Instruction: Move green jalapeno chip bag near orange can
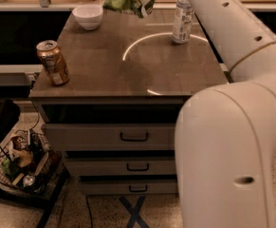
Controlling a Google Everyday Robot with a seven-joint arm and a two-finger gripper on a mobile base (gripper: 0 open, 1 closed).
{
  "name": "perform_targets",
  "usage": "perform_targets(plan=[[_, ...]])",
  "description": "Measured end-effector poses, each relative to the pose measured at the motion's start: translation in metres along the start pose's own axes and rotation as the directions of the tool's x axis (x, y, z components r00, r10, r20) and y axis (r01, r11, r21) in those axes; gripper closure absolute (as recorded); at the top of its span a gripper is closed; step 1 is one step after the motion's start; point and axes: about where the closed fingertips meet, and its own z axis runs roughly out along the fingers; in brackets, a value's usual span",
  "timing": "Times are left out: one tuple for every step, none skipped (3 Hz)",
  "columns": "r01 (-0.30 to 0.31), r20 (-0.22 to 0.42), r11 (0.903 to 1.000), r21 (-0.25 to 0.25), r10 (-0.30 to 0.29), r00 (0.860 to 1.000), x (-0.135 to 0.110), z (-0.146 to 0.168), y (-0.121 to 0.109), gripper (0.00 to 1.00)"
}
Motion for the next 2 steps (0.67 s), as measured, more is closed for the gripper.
perform_targets(plan=[[0.04,0.025,0.999,0.019,-0.041,0.999,-0.027,-0.06,0.016,1.0],[0.055,0.105,0.9974,0.046,-0.06,0.993,-0.052,-0.123,0.04,1.0]])
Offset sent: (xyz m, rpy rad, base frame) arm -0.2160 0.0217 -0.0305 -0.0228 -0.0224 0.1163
